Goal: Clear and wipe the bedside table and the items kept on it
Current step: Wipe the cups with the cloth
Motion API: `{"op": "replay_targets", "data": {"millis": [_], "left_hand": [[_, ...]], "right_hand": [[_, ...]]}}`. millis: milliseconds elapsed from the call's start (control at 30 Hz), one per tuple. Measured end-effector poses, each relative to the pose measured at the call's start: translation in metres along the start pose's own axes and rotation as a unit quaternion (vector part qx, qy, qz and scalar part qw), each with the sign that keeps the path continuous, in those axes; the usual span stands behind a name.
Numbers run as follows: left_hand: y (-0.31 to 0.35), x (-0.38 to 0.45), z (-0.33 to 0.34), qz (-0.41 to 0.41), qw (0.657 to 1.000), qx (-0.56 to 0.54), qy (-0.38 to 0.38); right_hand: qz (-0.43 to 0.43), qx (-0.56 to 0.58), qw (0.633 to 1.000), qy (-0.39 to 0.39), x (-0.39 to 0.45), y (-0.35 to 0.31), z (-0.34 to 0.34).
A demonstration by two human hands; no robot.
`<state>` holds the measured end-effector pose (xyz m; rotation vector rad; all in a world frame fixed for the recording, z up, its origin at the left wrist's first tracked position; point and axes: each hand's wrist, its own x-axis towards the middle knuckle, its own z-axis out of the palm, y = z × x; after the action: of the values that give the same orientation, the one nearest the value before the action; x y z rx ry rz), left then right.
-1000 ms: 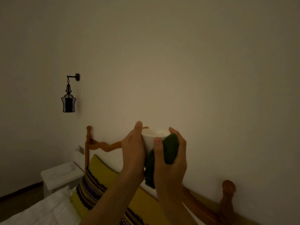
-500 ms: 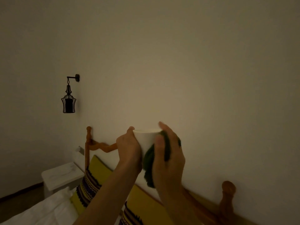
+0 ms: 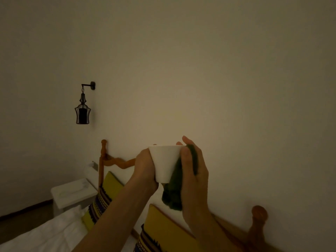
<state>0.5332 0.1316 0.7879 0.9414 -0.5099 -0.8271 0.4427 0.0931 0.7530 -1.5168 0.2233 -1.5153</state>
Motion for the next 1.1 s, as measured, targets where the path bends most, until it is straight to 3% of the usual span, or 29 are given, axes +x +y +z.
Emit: {"op": "replay_targets", "data": {"millis": [100,233,333,433,533,600,700,833,900,967,1033,1100], "left_hand": [[-0.002,0.006,-0.002,0.009,0.999,0.026,0.021],[-0.013,0.006,-0.003,0.008,0.999,0.027,-0.018],[-0.016,0.007,0.003,0.034,0.998,0.04,-0.016],[-0.018,0.01,0.011,0.034,0.998,0.048,0.032],[-0.024,0.007,0.015,0.126,0.982,0.081,0.116],[-0.03,-0.003,0.021,0.155,0.985,0.059,0.056],[-0.029,-0.021,0.03,0.122,0.99,-0.015,-0.067],[-0.021,-0.025,0.032,0.081,0.991,-0.05,-0.097],[-0.018,-0.025,0.03,0.078,0.992,-0.065,-0.076],[-0.017,-0.024,0.028,0.102,0.992,-0.066,-0.021],[-0.016,-0.024,0.026,0.126,0.991,-0.042,0.025],[-0.015,-0.025,0.024,0.136,0.989,-0.024,0.051]], "right_hand": [[-0.06,-0.088,0.994,-0.003,-0.008,0.002,0.0],[0.051,0.073,0.996,-0.028,0.007,-0.003,-0.012],[0.089,0.079,0.993,-0.01,0.008,-0.003,-0.014],[0.023,0.02,0.999,0.012,0.003,-0.003,-0.017],[-0.035,-0.055,0.996,0.062,-0.001,-0.002,-0.017],[-0.119,-0.126,0.98,0.098,-0.001,-0.004,-0.015],[-0.263,-0.229,0.93,0.118,0.004,-0.002,-0.015],[-0.307,-0.219,0.923,0.08,0.008,0.001,-0.015],[-0.255,-0.153,0.953,0.058,0.008,0.002,-0.014],[-0.122,-0.048,0.991,0.029,0.01,0.001,-0.014],[-0.023,0.038,0.999,0.006,0.014,0.007,-0.018],[0.005,0.047,0.999,0.004,0.016,0.011,-0.018]]}}
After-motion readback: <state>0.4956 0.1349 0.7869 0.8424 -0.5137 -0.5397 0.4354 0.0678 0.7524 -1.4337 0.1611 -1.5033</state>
